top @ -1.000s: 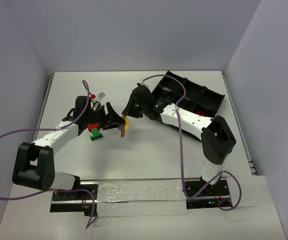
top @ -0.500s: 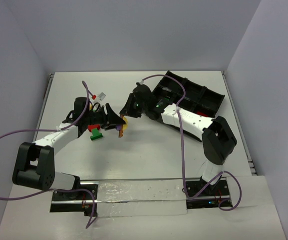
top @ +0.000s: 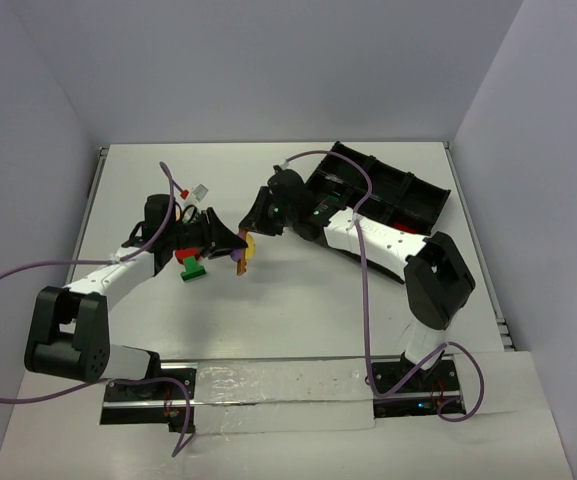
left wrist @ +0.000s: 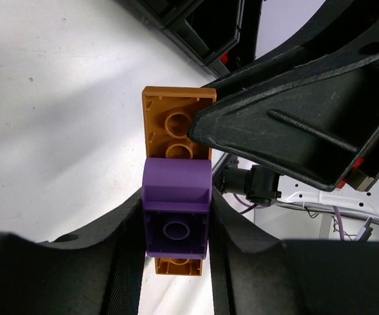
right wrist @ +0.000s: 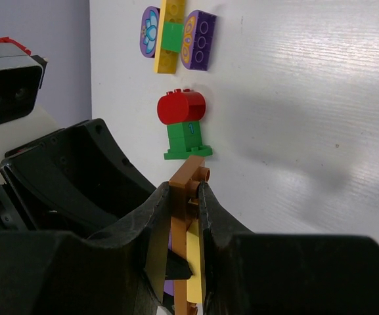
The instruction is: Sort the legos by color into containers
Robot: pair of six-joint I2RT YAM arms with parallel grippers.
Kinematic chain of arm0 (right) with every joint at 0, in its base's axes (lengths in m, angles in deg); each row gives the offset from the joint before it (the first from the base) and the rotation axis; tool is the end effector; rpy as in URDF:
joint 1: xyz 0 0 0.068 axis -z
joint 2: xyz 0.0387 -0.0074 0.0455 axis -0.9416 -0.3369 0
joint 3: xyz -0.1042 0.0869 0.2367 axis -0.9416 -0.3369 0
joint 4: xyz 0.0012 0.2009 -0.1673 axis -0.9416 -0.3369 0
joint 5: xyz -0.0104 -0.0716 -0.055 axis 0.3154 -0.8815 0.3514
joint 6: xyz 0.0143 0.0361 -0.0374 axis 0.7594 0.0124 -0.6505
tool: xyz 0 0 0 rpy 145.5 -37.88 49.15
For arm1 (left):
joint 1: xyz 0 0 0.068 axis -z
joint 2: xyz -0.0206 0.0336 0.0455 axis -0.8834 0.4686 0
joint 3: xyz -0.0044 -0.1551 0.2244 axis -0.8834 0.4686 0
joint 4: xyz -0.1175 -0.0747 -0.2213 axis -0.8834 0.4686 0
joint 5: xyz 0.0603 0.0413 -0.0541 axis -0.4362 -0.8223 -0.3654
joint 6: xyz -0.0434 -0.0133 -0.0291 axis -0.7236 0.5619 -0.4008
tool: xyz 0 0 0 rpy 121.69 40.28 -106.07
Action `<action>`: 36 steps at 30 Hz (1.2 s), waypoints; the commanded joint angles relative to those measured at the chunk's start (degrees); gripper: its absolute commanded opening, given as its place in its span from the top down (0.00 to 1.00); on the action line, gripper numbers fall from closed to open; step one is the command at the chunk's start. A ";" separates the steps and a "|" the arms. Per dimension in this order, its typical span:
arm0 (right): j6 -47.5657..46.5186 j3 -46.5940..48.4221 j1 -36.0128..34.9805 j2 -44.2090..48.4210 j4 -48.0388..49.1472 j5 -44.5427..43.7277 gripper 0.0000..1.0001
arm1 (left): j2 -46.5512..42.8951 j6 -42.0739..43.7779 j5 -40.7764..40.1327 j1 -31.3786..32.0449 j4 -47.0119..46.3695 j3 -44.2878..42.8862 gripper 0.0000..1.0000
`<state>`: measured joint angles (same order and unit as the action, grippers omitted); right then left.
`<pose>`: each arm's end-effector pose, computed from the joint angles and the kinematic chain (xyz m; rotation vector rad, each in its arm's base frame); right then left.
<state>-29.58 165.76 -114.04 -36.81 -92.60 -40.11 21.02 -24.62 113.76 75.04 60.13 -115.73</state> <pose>0.2928 0.2851 0.2718 0.1026 2.3454 1.0238 0.2685 -0.0896 0.2160 -0.1135 2.3185 -1.4904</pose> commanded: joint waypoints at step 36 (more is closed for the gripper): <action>-18.82 -9.75 13.33 10.26 14.89 51.13 0.28 | -4.22 -15.83 16.42 -5.51 -21.84 -3.15 1.00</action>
<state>-46.44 155.64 -99.44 -26.95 -84.56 0.84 19.57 -36.18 126.58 69.83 46.84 -115.56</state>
